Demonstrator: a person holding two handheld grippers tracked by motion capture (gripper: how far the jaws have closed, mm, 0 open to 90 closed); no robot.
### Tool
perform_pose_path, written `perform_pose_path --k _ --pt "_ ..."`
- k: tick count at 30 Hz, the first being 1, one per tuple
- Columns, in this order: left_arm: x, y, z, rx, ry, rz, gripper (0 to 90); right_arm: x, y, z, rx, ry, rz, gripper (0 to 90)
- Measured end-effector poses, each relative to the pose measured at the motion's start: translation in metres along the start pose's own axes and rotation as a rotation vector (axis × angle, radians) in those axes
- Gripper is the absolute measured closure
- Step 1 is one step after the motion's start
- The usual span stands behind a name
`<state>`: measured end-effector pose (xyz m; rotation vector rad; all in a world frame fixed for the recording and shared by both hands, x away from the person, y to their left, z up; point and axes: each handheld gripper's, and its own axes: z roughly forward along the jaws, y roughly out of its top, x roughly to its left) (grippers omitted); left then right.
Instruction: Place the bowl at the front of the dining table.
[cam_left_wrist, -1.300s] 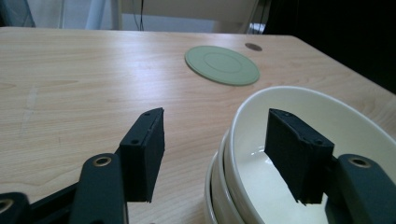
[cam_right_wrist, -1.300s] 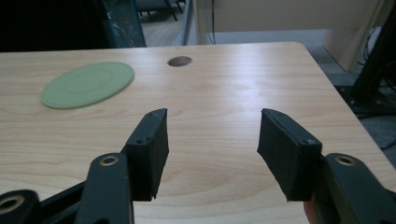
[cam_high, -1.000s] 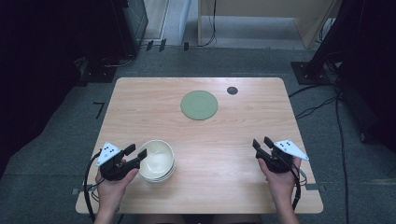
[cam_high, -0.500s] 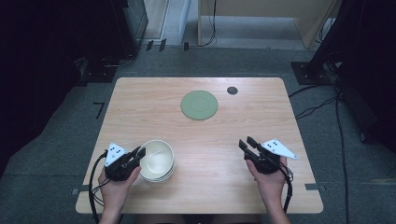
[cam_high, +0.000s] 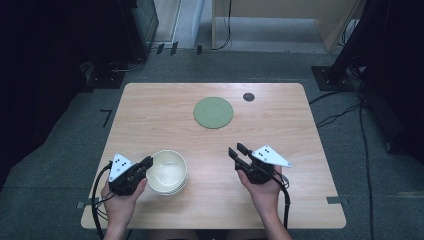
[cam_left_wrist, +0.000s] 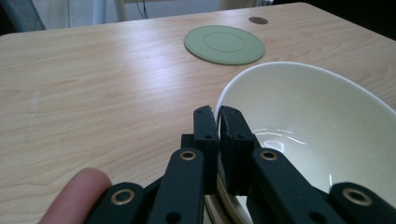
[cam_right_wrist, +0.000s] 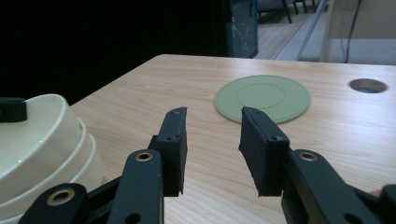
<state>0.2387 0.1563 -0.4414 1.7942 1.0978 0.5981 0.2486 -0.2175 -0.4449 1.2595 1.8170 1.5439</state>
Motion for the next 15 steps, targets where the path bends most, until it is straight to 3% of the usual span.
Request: perform_pose_path --k 2,4,5,7,9,11,12,13,15 --pt "0.006 -0.002 0.001 0.004 -0.030 -0.065 84.8 0.010 0.003 0.007 0.010 0.012 -0.024 60.1" --pt "0.008 -0.003 0.003 0.012 -0.040 -0.085 68.7 0.017 0.005 0.011 0.006 0.029 -0.027 59.9" --pt "0.009 -0.004 0.005 0.026 -0.050 -0.104 68.7 0.017 0.005 0.011 0.006 0.029 -0.027 59.9" --pt "0.010 -0.007 0.009 0.045 -0.057 -0.119 59.9 0.027 0.007 0.016 0.007 0.045 -0.026 58.7" --pt "0.008 -0.008 0.013 0.067 -0.050 -0.107 60.4 0.030 0.007 0.017 0.016 0.048 -0.030 57.8" --pt "0.004 -0.009 0.016 0.082 -0.027 -0.073 68.2 0.036 0.007 0.021 0.032 0.053 -0.039 57.4" --pt "0.001 -0.009 0.017 0.083 -0.007 -0.052 78.6 0.042 0.008 0.024 0.047 0.066 -0.040 57.3" --pt "-0.003 -0.008 0.017 0.086 0.028 -0.012 80.0 0.044 0.008 0.025 0.048 0.075 -0.035 57.3" --pt "-0.003 -0.008 0.017 0.087 0.032 -0.004 80.3 0.046 0.008 0.027 0.051 0.085 -0.032 57.3"
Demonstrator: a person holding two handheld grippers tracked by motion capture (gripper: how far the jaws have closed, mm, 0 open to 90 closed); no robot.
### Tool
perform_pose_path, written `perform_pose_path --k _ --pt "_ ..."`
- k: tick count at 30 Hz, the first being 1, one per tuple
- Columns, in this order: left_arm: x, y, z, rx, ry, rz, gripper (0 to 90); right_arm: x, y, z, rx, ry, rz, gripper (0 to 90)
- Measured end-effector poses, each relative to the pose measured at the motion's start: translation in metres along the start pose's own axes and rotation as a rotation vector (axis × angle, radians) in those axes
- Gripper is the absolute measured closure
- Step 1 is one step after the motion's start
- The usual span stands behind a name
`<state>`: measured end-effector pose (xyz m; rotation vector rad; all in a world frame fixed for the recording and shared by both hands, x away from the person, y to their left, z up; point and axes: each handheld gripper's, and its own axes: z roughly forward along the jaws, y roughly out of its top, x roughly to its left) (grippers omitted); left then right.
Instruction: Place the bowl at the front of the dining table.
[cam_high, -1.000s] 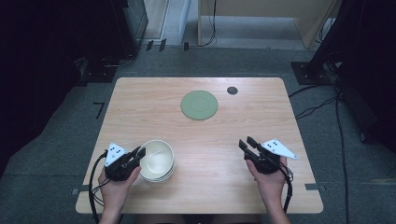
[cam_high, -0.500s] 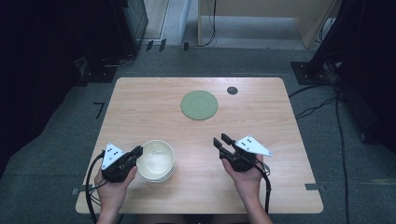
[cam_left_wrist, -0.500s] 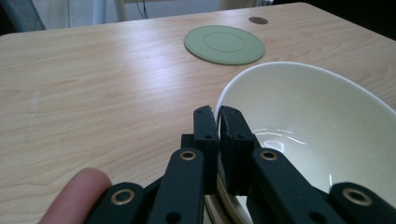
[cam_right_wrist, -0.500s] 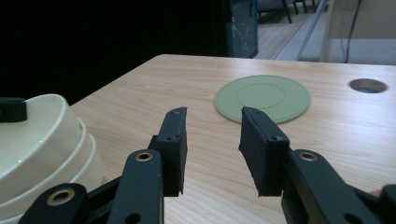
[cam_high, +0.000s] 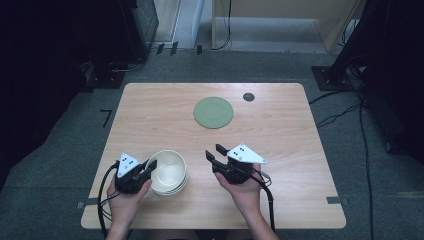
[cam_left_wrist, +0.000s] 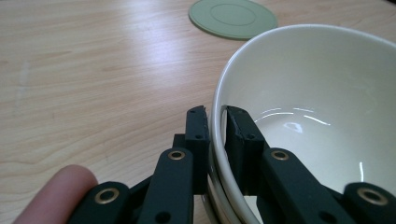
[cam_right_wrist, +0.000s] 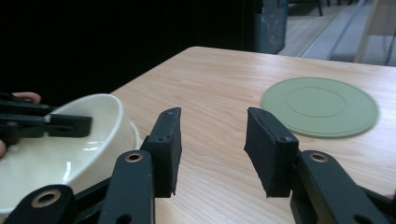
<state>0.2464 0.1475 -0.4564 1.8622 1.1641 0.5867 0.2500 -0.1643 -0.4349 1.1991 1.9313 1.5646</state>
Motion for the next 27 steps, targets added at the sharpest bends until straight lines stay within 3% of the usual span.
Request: perform_pose_path --k 9,19,20,23,24,25,26,27 --pt "-0.003 -0.001 -0.002 -0.023 0.023 0.026 81.0 0.020 -0.005 0.019 0.086 0.015 -0.003 53.5" --pt "-0.001 0.003 -0.011 -0.070 0.017 0.047 85.2 0.031 -0.003 0.024 0.073 0.054 0.001 54.1" --pt "0.002 0.007 -0.017 -0.101 -0.020 0.022 86.1 0.033 -0.002 0.026 0.070 0.061 -0.006 54.2" --pt "0.000 0.009 -0.020 -0.102 -0.008 0.044 87.5 0.034 -0.003 0.028 0.069 0.068 -0.011 54.1" --pt "0.003 0.008 -0.020 -0.110 -0.024 0.011 87.1 0.037 -0.003 0.031 0.073 0.074 -0.013 54.0" --pt "0.003 0.008 -0.020 -0.110 -0.024 0.011 86.5 0.037 -0.003 0.031 0.073 0.074 -0.013 54.0" --pt "0.008 0.008 -0.018 -0.103 -0.058 -0.039 82.1 0.039 -0.004 0.034 0.072 0.082 -0.014 54.0" --pt "0.010 0.008 -0.016 -0.080 -0.072 -0.064 71.4 0.041 -0.004 0.035 0.071 0.084 -0.013 54.0"
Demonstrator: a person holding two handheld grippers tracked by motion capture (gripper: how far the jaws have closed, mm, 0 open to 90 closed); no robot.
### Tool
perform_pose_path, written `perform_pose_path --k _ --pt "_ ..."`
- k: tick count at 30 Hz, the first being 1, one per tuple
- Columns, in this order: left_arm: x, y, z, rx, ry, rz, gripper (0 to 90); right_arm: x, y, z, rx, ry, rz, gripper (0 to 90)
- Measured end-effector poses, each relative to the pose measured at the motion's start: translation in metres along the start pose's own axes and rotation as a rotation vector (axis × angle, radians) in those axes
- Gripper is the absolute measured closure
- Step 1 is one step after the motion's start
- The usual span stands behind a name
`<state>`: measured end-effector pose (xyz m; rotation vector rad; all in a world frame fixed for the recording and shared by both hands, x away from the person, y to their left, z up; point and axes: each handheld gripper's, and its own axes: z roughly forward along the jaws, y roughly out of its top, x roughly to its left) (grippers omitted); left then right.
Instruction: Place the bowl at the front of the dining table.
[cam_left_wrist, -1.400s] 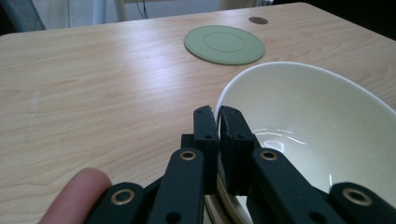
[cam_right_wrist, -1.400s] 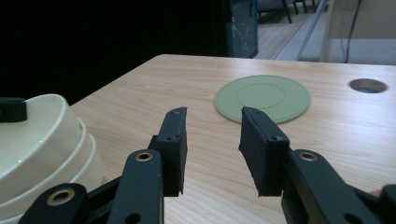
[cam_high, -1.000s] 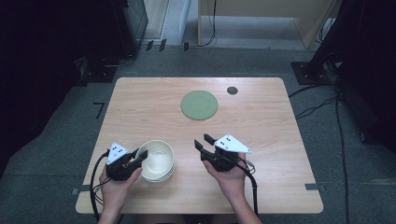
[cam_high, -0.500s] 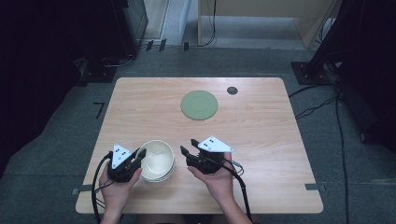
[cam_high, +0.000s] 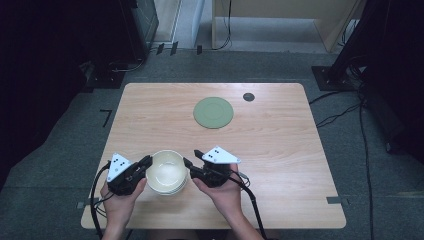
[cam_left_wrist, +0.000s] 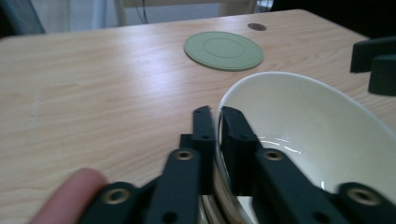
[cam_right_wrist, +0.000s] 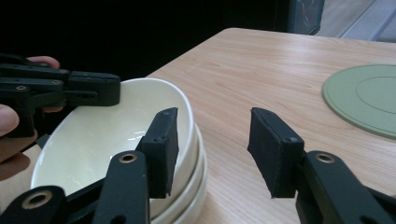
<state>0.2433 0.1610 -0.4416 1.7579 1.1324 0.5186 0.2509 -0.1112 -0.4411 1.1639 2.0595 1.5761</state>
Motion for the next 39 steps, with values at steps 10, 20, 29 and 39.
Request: perform_pose_path --k 10,20,29,39 --pt "-0.015 -0.004 0.010 0.063 0.114 0.154 81.8 0.006 -0.003 0.009 0.016 0.000 0.006 55.9" --pt "-0.017 0.000 0.002 0.009 0.093 0.175 84.0 0.009 -0.006 0.013 0.033 0.006 0.001 56.0" --pt "-0.024 0.000 -0.001 -0.034 0.129 0.242 84.1 0.012 -0.005 0.019 0.059 0.002 -0.003 55.8" --pt "-0.028 0.004 -0.012 -0.111 0.151 0.260 84.1 0.017 -0.001 0.026 0.089 0.005 0.000 61.7"
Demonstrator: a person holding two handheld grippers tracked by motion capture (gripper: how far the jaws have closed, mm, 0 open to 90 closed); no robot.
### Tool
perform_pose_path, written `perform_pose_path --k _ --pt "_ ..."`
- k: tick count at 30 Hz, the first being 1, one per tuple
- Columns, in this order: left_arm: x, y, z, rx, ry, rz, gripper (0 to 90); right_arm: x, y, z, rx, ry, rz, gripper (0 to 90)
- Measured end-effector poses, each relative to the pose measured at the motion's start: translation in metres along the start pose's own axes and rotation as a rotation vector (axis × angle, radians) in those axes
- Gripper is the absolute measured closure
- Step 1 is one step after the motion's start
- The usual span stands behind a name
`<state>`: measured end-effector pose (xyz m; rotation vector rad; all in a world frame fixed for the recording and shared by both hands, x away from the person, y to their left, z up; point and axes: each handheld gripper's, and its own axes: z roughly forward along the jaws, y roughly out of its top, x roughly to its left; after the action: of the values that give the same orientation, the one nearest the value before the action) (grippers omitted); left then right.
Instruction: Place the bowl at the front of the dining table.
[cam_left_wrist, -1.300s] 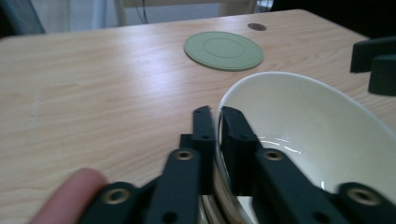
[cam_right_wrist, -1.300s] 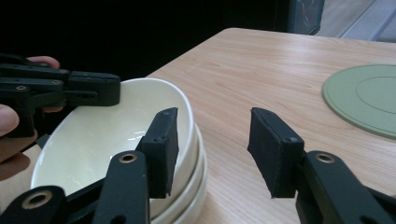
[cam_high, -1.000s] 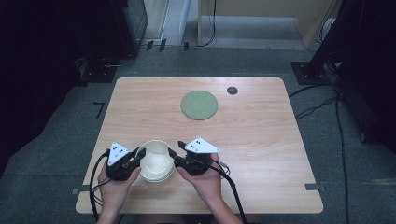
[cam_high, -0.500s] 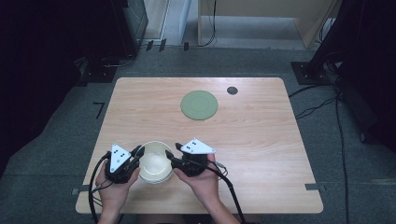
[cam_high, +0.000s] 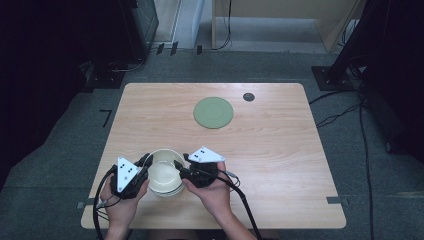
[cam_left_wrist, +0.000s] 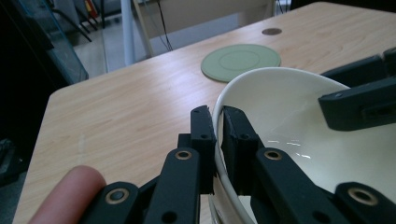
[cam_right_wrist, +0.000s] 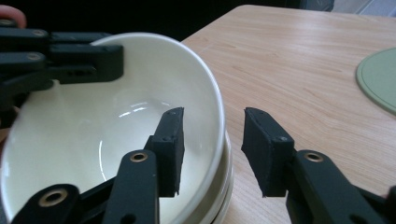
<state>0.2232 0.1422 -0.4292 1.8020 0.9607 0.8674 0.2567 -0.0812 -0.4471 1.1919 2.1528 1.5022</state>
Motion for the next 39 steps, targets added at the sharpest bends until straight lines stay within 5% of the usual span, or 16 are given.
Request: perform_pose_path --k 12,15,21,24,25,27,28,30,33,39 --pt "-0.002 0.006 -0.010 -0.091 0.006 -0.007 84.0 0.007 0.013 0.008 0.056 0.007 0.042 78.6" --pt "-0.003 0.006 -0.011 -0.100 0.012 -0.002 83.9 0.011 0.015 0.011 0.073 -0.050 0.029 84.1" --pt "0.000 0.004 -0.013 -0.143 -0.009 -0.046 82.8 0.012 0.020 0.008 0.039 -0.061 0.009 85.1" --pt "0.007 0.004 -0.015 -0.193 -0.071 -0.133 80.5 0.011 0.023 0.003 0.000 -0.072 0.006 84.9" --pt "0.014 0.004 -0.018 -0.231 -0.100 -0.208 65.7 0.011 0.025 -0.001 -0.037 -0.114 -0.028 84.9" --pt "0.017 0.004 -0.018 -0.240 -0.113 -0.242 49.9 0.008 0.027 -0.005 -0.066 -0.124 -0.017 84.9" --pt "0.021 0.004 -0.019 -0.250 -0.125 -0.272 49.9 0.008 0.027 -0.005 -0.066 -0.124 -0.017 84.9" --pt "0.031 0.003 -0.021 -0.256 -0.142 -0.343 30.0 0.003 0.032 -0.010 -0.101 -0.140 -0.011 84.9" --pt "0.039 0.002 -0.022 -0.265 -0.163 -0.377 17.1 -0.002 0.036 -0.015 -0.131 -0.165 -0.028 84.9" --pt "0.050 -0.001 -0.026 -0.274 -0.149 -0.380 10.4 -0.011 0.042 -0.023 -0.162 -0.189 -0.035 84.9"
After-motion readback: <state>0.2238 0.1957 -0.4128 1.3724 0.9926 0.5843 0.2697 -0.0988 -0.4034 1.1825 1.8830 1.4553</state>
